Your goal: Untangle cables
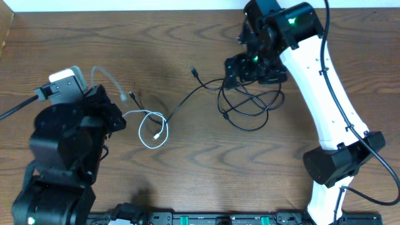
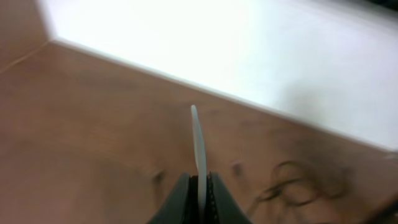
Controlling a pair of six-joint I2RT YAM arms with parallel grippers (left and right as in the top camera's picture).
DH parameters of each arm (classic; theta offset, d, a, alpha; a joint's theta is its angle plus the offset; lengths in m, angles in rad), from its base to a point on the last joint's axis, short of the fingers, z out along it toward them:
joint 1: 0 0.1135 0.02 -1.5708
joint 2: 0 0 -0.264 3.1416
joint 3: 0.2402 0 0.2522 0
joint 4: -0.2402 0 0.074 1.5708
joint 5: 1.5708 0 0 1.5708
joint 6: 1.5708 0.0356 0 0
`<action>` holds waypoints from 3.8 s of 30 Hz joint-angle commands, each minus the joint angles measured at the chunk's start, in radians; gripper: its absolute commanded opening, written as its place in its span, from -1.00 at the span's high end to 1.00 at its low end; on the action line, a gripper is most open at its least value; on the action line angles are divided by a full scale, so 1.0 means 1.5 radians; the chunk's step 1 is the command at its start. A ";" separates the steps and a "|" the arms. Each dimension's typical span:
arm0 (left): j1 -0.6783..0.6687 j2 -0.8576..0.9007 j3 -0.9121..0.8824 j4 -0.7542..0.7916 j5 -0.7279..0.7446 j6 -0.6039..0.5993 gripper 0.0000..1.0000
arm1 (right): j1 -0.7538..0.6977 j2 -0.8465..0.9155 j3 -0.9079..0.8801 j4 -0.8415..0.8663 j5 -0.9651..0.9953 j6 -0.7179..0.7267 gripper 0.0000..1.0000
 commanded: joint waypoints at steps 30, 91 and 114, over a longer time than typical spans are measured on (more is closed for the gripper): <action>0.000 -0.013 0.192 0.038 0.045 -0.098 0.85 | 0.290 0.050 -0.041 0.264 0.089 0.078 -0.96; 0.000 0.062 0.200 -0.029 0.018 -0.085 0.85 | 0.184 0.037 -0.010 0.178 -0.084 -0.039 -0.98; 0.000 0.062 0.205 0.081 0.183 -0.114 0.85 | 0.277 0.061 -0.010 0.496 -0.224 0.245 -0.99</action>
